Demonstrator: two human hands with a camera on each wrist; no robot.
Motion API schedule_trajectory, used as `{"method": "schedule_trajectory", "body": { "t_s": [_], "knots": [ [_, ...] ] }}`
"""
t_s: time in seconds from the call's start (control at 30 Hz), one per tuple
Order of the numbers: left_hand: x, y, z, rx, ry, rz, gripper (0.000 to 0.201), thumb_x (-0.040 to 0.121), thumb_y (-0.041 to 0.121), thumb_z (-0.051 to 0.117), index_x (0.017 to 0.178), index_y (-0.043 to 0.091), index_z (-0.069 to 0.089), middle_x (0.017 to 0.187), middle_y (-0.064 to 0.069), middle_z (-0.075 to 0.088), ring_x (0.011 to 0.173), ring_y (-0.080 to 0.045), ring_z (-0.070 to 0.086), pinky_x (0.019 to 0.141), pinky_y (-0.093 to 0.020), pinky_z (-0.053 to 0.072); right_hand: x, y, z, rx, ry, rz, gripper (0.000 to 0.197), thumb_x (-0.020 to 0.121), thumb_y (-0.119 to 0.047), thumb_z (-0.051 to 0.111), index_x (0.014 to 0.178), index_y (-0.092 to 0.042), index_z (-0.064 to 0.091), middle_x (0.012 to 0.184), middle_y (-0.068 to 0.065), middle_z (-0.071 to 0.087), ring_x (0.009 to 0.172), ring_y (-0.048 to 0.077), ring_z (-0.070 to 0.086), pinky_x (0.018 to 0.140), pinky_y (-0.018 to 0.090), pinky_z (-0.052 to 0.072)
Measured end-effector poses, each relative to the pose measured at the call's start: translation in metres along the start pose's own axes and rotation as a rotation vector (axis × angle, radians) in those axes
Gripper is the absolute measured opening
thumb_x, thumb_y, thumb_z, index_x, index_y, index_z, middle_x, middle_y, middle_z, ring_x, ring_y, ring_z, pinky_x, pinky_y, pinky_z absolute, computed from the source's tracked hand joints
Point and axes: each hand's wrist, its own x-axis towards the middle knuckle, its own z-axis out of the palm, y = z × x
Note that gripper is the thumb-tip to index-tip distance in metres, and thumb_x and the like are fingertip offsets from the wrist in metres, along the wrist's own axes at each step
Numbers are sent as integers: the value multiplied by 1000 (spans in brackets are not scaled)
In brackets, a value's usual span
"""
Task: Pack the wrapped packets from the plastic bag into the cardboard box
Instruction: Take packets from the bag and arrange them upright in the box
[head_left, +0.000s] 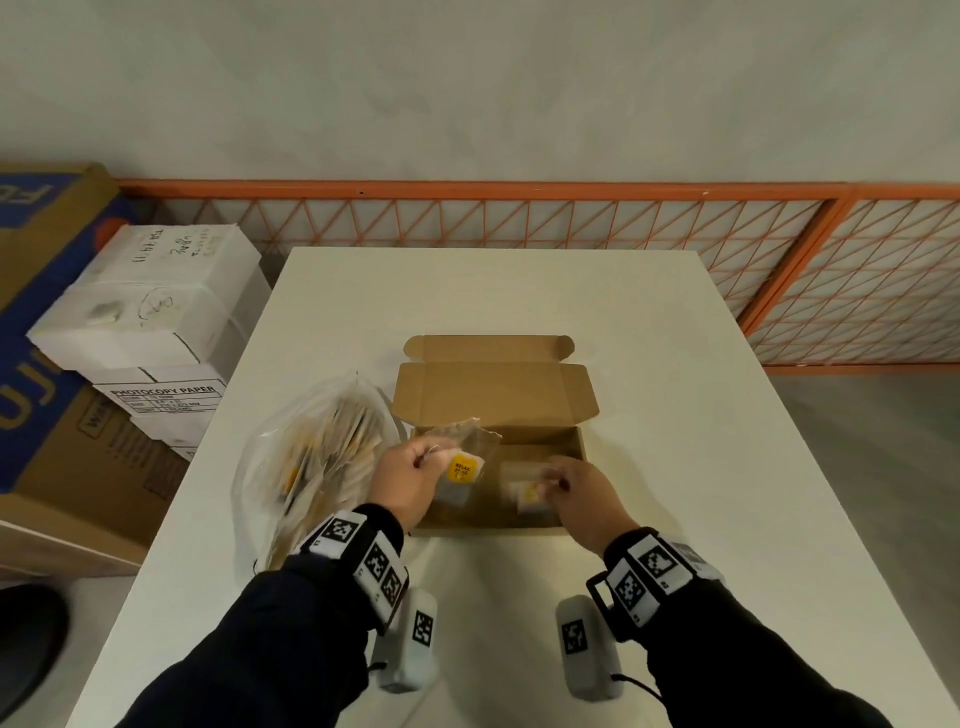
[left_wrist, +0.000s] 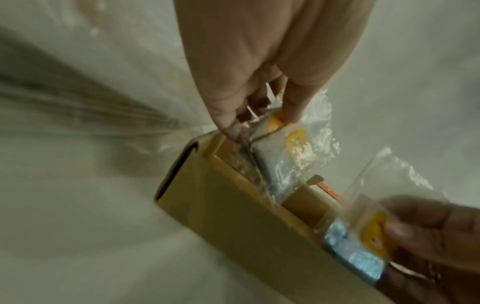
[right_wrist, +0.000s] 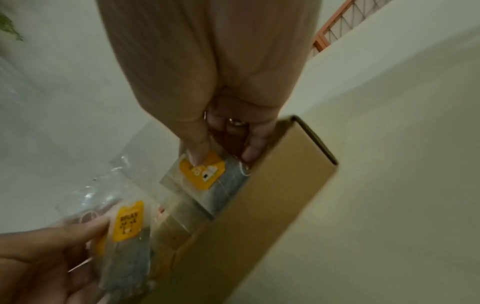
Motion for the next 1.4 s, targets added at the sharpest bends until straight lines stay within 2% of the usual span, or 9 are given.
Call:
{"method": "schedule_trajectory", "body": {
  "t_s": [0.1,0.2,0.33,0.47,0.6,0.77,0.97,1.13,1.4],
  "knots": [
    [5,19,-4,216,19,78,23,94,16,47,104,16,68,98,-2,66,93,-19,59,82,-30,49,2,-17,-21,-33,109,-94,23,92,-8,46,107,-12,63,97,0,62,88,16,56,75,23,41],
    [6,48,-7,509,-49,237,21,96,15,42,98,10,62,91,-3,60,93,-22,56,75,-27,45,10,-36,-45,-179,171,-192,30,94,-8,42,116,-14,62,112,3,64,101,22,59,85,27,45],
    [15,71,-2,784,-188,344,41,94,1,42,130,16,50,127,-7,57,116,-23,54,94,-28,42,26,-52,-60,-627,72,-357,34,90,-4,46,116,-20,61,115,1,61,102,21,58,84,27,46],
    [26,70,5,1027,-346,322,39,92,1,43,127,15,52,123,-10,57,110,-27,57,95,-35,48,36,-60,-53,-828,-76,-402,39,92,-2,41,123,-21,55,123,0,57,110,21,57,90,30,47],
    [29,58,7,1099,-394,292,26,94,13,45,113,11,61,106,-8,64,95,-25,63,86,-33,52,45,-54,-36,-982,-223,-401,32,96,-7,39,122,-15,54,124,6,56,114,25,55,88,32,47],
    [33,51,3,1157,-356,293,22,94,12,43,100,11,64,99,-9,64,89,-25,61,78,-30,47,51,-44,-31,-1011,-288,-316,25,93,-5,43,112,-11,58,119,8,57,108,27,57,83,35,49],
    [49,56,-1,1211,-283,270,19,95,10,43,102,9,60,101,-9,64,82,-22,58,74,-29,47,56,-47,-44,-975,-172,-335,35,90,2,38,117,-11,56,119,8,54,108,29,57,85,35,50],
    [50,51,1,1234,-272,257,22,96,12,41,104,9,62,100,-9,65,89,-23,63,77,-30,50,58,-45,-41,-974,-204,-300,35,90,2,38,118,-11,55,119,9,56,109,28,56,88,35,49],
    [52,47,-5,1189,-272,257,18,93,9,45,95,11,62,94,-7,63,75,-20,52,71,-28,46,57,-37,-52,-863,-80,-269,30,87,-1,43,110,-15,57,113,4,58,104,25,58,77,29,45]
  ]
}}
